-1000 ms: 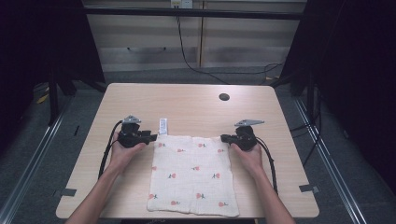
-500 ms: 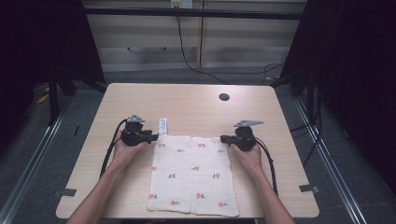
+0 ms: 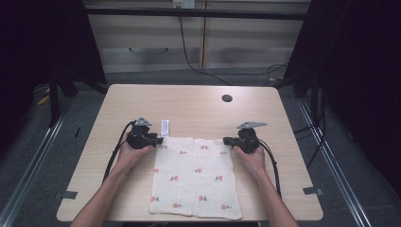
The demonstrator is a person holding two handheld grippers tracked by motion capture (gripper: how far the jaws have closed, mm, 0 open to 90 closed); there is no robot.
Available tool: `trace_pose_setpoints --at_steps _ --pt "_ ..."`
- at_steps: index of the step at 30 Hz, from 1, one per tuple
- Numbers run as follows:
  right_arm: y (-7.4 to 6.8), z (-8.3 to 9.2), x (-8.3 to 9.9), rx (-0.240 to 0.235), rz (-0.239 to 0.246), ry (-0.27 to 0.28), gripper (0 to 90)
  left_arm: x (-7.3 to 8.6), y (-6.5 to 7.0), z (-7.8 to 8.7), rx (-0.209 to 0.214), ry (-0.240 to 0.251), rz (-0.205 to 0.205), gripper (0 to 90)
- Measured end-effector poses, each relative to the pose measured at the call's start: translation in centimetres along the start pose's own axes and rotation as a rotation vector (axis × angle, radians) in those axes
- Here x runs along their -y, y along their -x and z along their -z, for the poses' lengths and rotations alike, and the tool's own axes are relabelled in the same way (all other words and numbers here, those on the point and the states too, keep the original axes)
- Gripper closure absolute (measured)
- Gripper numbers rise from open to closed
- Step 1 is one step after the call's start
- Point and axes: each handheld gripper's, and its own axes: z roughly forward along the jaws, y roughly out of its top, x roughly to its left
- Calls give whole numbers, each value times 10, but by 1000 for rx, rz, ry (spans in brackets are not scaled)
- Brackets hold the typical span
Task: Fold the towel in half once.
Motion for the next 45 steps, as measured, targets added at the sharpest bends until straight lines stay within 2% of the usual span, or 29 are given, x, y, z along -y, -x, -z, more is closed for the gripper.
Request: trace_pose_setpoints --at_steps 2,3,4,5,6,8,11,16,17,18,25,38,45 --pt "0 1 -1 0 -3 5 867 0 3 0 -12 0 -18 727" --pt "0 2 -1 0 -5 4 867 1 4 0 -8 -5 -36 744" --pt "0 2 -1 1 -6 4 867 1 4 0 6 -8 -38 777" --pt "0 2 0 2 -4 5 867 1 6 -1 13 3 -23 800" --pt "0 2 0 2 -2 5 867 1 6 0 18 0 -30 822" --pt "-1 1 0 3 -4 5 867 2 6 0 23 3 -26 836" --pt "-1 1 -1 4 -3 6 867 3 4 0 49 5 -7 841" --pt "-1 6 -3 18 -3 28 866 2 3 5 63 25 8 842" --pt "-1 7 -4 17 -1 32 867 1 4 7 50 28 -4 842" --pt "-1 8 -4 16 2 37 866 1 4 8 47 35 1 842" --pt "-4 15 -9 15 13 63 868 -3 7 18 77 74 -1 844" --pt "-8 36 -21 0 16 150 870 -12 2 42 98 168 21 847" --pt "-10 42 -24 -1 25 168 870 -19 6 55 111 220 6 848"
